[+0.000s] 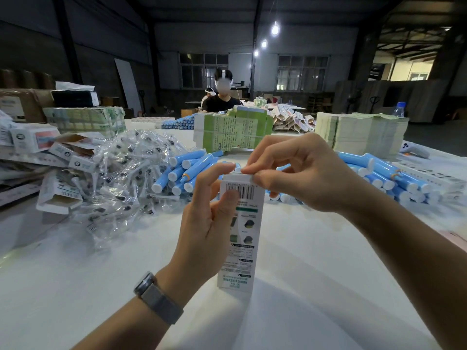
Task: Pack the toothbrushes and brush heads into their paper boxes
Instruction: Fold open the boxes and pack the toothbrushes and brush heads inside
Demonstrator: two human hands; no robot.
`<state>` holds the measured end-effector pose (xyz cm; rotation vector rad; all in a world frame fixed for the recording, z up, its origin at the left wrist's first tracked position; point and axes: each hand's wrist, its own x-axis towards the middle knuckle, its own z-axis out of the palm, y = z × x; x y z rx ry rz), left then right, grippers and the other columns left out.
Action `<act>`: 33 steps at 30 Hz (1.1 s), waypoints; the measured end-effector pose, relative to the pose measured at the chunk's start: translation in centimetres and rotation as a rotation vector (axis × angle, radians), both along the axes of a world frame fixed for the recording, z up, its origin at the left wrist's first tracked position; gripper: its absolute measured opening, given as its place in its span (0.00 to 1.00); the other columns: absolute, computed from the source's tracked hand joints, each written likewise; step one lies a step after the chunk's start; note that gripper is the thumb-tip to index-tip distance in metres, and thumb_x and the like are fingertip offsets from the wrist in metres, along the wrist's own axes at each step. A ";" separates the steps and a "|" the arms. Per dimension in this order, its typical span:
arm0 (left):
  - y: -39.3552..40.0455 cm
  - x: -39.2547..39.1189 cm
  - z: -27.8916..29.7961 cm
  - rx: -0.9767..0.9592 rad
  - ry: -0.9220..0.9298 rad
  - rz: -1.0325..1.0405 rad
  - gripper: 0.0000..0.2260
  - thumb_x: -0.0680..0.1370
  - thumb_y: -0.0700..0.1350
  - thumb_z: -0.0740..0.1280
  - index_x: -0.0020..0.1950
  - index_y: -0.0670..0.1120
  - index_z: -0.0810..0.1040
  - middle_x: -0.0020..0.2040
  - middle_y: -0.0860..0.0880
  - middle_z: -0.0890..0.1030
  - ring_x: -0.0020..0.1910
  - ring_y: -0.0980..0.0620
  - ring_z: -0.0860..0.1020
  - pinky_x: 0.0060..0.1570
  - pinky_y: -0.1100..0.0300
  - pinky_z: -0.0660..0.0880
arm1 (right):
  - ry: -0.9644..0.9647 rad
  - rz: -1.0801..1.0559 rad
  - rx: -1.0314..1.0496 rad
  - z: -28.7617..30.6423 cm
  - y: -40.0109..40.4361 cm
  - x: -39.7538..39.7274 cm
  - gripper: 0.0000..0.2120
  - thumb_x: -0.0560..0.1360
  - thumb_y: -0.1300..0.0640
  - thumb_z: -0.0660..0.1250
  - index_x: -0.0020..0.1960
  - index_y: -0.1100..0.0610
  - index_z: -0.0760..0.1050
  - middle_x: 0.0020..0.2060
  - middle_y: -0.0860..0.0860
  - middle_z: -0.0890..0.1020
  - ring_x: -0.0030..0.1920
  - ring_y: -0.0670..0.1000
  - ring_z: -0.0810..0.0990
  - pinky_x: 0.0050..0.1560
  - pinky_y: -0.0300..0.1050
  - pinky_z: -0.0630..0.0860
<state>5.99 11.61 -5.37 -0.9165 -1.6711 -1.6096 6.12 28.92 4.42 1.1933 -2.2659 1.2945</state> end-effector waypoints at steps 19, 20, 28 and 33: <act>-0.7 -0.7 -0.5 -0.017 -0.114 0.030 0.20 0.78 0.46 0.58 0.67 0.64 0.72 0.56 0.61 0.80 0.50 0.57 0.82 0.42 0.60 0.81 | 0.106 -0.300 -0.123 -3.8 -1.3 -3.0 0.06 0.77 0.57 0.69 0.46 0.46 0.79 0.46 0.44 0.77 0.45 0.47 0.78 0.41 0.39 0.76; -0.8 -0.8 -0.7 -0.043 -0.133 0.036 0.25 0.77 0.43 0.57 0.68 0.68 0.70 0.58 0.62 0.80 0.50 0.54 0.83 0.44 0.53 0.83 | 0.093 -0.338 -0.134 -4.0 -1.4 -3.1 0.05 0.78 0.56 0.69 0.46 0.46 0.78 0.46 0.44 0.77 0.44 0.47 0.79 0.42 0.40 0.76; 0.0 -1.7 -1.7 -0.089 -0.079 0.034 0.37 0.73 0.37 0.73 0.65 0.76 0.66 0.51 0.66 0.76 0.47 0.55 0.83 0.43 0.55 0.83 | -0.039 -0.414 0.183 -5.0 -1.9 -1.5 0.36 0.75 0.48 0.72 0.77 0.53 0.62 0.66 0.51 0.74 0.60 0.47 0.75 0.61 0.41 0.72; -0.2 -1.8 -2.5 -0.269 -0.008 0.089 0.34 0.76 0.35 0.70 0.64 0.73 0.66 0.55 0.62 0.79 0.55 0.60 0.81 0.45 0.72 0.77 | -0.153 -0.820 0.553 -5.6 4.7 -1.5 0.37 0.75 0.36 0.65 0.78 0.47 0.57 0.72 0.49 0.67 0.71 0.53 0.67 0.68 0.54 0.66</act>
